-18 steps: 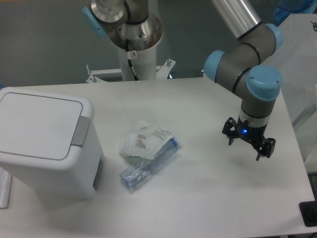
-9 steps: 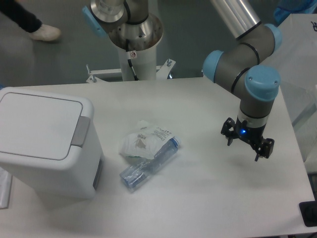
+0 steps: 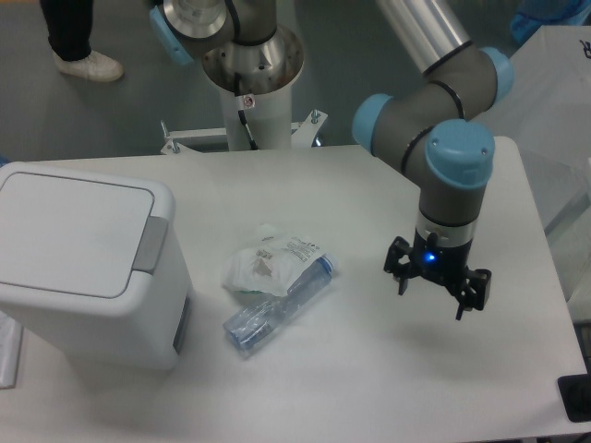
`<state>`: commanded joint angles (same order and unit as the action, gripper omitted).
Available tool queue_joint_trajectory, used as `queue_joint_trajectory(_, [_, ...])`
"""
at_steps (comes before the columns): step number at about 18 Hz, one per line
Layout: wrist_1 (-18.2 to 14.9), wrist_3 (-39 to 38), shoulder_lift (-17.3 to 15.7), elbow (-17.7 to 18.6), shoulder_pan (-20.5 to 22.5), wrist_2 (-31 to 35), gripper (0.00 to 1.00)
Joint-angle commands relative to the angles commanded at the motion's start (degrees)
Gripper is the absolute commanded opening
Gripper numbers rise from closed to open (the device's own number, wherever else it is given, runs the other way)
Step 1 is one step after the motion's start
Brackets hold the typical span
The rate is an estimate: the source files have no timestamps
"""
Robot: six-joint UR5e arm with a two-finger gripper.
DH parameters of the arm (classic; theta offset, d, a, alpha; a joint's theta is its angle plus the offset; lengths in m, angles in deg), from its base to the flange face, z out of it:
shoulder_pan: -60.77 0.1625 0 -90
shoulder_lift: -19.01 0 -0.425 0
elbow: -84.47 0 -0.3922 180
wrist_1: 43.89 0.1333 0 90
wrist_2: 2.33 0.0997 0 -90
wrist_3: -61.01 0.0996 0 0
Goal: Open the trash can
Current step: 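Move the gripper over toward the white trash bin's lid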
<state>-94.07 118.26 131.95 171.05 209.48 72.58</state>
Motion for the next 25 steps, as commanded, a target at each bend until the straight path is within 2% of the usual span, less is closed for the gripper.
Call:
queue_joint_trajectory(3, [0.0,-8.18,-2.9,-0.26,-0.79,-7.03,1.0])
queue_joint_trajectory(8, [0.09,-18.38,-5.63,-0.88,-4.39,-15.22,1.0])
queue_joint_trajectory(12, [1.05,-21.83,-7.38,-0.18,-8.08,-15.93,1.0])
queue_joint_trajectory(17, [1.32,-22.79,-11.43,3.86,-9.06,-16.02,1.0])
queue_joint_trajectory(25, [1.67,-25.07,-11.7,4.74,-10.38,-16.02,1.0])
